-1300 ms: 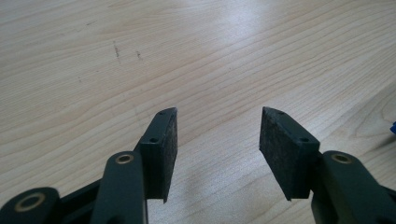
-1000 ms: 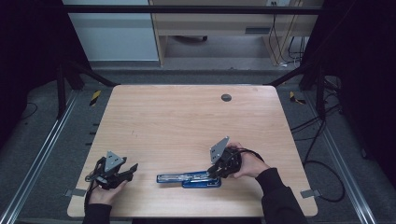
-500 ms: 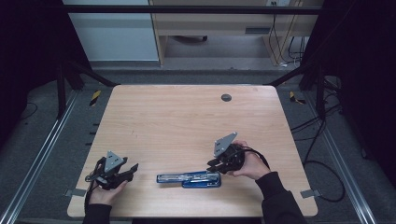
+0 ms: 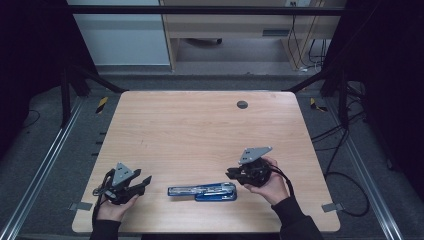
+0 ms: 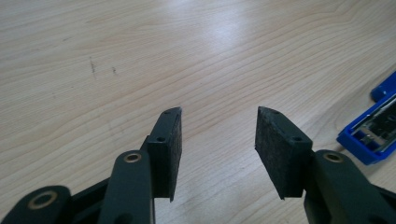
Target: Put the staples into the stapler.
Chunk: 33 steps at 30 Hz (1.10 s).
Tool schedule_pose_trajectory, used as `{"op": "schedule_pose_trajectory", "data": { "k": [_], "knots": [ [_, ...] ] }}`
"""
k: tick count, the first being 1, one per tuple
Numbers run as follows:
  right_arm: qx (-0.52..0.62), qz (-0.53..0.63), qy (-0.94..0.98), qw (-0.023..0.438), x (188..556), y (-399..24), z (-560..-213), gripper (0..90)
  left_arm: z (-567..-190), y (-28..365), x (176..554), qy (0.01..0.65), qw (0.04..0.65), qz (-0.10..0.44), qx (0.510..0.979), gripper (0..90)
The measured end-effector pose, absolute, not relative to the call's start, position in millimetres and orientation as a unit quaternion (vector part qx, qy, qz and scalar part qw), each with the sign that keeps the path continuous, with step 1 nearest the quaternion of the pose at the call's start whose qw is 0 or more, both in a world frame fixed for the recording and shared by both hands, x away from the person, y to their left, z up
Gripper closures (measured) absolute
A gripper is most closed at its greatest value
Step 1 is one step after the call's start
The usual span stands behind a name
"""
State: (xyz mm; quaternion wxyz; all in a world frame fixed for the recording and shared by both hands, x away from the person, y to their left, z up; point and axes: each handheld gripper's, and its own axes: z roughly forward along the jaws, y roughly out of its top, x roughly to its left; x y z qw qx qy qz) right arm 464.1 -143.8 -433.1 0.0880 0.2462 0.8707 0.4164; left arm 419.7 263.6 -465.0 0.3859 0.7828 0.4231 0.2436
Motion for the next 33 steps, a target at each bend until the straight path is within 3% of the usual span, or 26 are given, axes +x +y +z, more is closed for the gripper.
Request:
{"op": "schedule_pose_trajectory", "data": {
  "k": [19, 33],
  "knots": [
    [0.287, 0.437, 0.845, 0.112, 430.2, -162.9, -444.7, 90.0, -452.2, 248.5, 412.5, 0.354, 0.419, 0.211, 0.809, 56.3],
    [0.292, 0.440, 0.842, 0.110, 414.1, -164.3, -450.2, 90.0, -443.8, 229.5, 419.9, 0.288, 0.412, 0.177, 0.846, 49.6]
  ]
}}
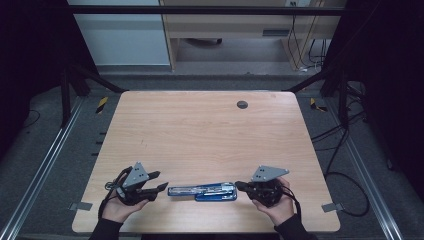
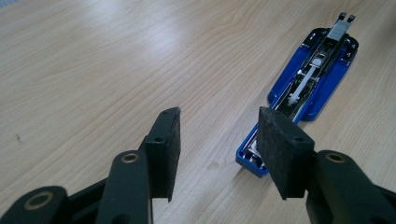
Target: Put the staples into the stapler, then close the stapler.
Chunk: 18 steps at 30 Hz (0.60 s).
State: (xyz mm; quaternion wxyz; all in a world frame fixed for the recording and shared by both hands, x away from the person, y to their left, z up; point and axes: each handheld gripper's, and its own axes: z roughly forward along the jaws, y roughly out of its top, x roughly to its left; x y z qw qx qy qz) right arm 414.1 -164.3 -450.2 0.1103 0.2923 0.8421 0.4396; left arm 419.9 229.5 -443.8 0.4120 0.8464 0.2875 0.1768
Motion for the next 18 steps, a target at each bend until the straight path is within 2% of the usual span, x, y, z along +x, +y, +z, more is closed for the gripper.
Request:
{"op": "schedule_pose_trajectory", "data": {
  "k": [18],
  "knots": [
    [0.288, 0.425, 0.853, 0.093, 406.2, -152.0, -467.7, 90.0, -455.0, 206.8, 425.6, 0.243, 0.380, 0.139, 0.882, 47.9]
  ]
}}
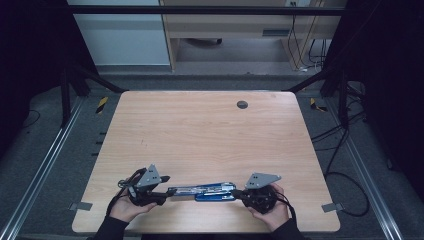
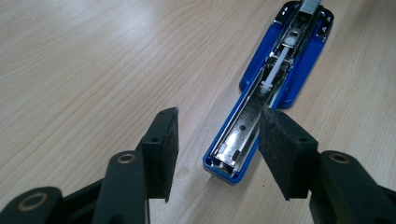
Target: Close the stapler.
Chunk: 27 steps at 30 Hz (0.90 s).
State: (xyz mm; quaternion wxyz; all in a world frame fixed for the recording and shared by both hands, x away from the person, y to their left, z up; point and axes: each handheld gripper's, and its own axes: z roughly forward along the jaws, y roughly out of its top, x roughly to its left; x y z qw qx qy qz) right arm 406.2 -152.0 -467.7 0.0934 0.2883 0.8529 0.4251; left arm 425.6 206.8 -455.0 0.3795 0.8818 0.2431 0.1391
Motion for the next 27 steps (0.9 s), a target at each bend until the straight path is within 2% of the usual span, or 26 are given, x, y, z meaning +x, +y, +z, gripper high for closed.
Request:
{"op": "schedule_pose_trajectory", "data": {
  "k": [27],
  "knots": [
    [0.285, 0.408, 0.862, 0.091, 406.1, -145.6, -477.3, 90.0, -463.8, 197.4, 437.3, 0.183, 0.325, 0.099, 0.923, 46.3]
  ]
}}
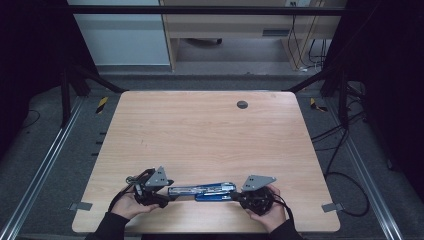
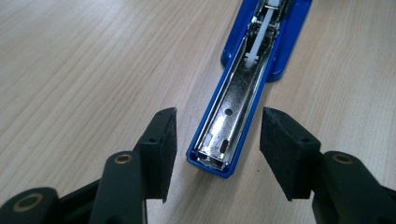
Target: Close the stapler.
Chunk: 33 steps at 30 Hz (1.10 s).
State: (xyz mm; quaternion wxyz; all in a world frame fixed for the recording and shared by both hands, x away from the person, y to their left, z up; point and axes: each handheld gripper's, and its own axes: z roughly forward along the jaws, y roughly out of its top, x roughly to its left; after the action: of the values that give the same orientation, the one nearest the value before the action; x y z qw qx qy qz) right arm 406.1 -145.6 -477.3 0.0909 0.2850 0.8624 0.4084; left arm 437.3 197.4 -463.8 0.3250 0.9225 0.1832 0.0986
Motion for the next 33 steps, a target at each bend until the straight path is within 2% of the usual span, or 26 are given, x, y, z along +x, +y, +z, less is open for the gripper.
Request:
{"op": "schedule_pose_trajectory", "data": {
  "k": [33],
  "knots": [
    [0.289, 0.394, 0.866, 0.102, 413.6, -139.9, -488.3, 90.0, -471.1, 188.3, 444.1, 0.167, 0.305, 0.087, 0.934, 53.1]
  ]
}}
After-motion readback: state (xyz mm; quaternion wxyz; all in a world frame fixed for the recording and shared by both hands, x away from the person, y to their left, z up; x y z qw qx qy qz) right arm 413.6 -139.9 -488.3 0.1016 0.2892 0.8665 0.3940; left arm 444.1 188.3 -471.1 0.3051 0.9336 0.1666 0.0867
